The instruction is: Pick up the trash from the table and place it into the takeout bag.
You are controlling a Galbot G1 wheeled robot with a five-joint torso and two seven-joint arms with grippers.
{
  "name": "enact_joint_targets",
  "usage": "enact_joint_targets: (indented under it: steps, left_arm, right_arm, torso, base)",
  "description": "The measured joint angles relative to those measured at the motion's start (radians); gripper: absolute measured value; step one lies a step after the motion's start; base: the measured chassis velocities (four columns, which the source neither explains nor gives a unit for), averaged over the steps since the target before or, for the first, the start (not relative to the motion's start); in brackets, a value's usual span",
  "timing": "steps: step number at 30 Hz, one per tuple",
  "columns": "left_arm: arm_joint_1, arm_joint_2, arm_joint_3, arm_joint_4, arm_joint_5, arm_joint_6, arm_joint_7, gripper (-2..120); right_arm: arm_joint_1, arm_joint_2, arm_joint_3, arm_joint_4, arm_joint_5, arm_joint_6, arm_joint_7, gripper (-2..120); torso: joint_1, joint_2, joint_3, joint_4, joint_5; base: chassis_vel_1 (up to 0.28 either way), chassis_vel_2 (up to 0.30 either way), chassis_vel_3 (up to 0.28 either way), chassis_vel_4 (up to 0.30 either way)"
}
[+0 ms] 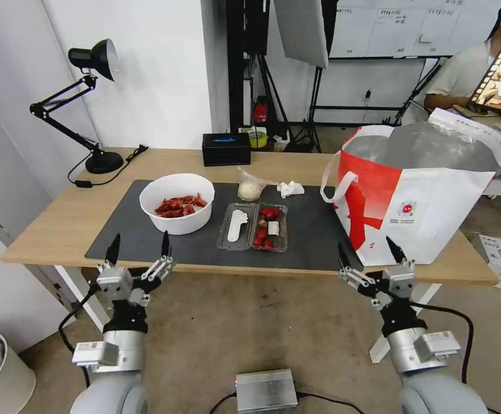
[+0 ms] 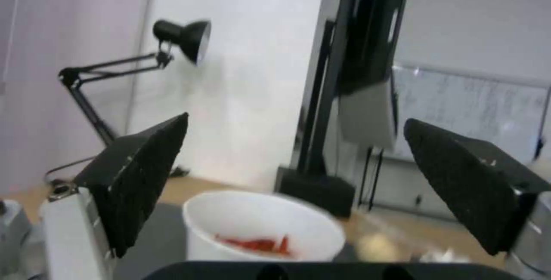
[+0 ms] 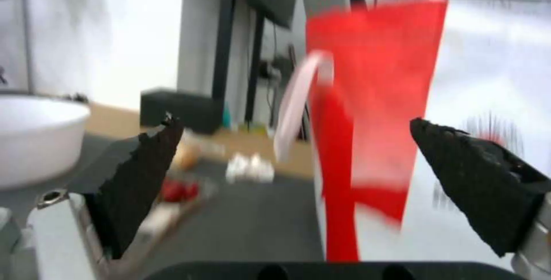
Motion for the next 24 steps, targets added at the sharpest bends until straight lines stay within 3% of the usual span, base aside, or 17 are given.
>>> enact_joint_targets:
  steps: [3, 8, 24]
  left_arm:
    - [0.013, 0.014, 0.001, 0.001, -0.02, 0.031, 0.008, 100]
    - [0.03, 0.046, -0.006, 0.002, -0.036, 0.091, 0.009, 100]
    - [0.04, 0.06, 0.007, 0.005, -0.07, 0.109, -0.008, 100]
  right_arm:
    - [0.039, -0.047, 0.012, -0.012, 0.037, 0.011, 0.0, 100]
    - [0.028, -0.052, 0.02, -0.015, 0.045, 0.013, 0.0, 100]
    - [-0.001, -0.036, 0.02, -0.014, 0.042, 0.013, -0.001, 100]
  torso:
    - [0.0, 0.0, 0.0, 0.0012, -0.0003]
    - [0.0, 0.0, 0.0, 0.0003, -0.0002]
    - [0.0, 0.0, 0.0, 0.0003, -0.0002]
  base:
    - [0.0, 0.0, 0.0, 0.0]
    - [0.0, 0.0, 0.0, 0.0]
    - [0.0, 0.0, 0.0, 0.0]
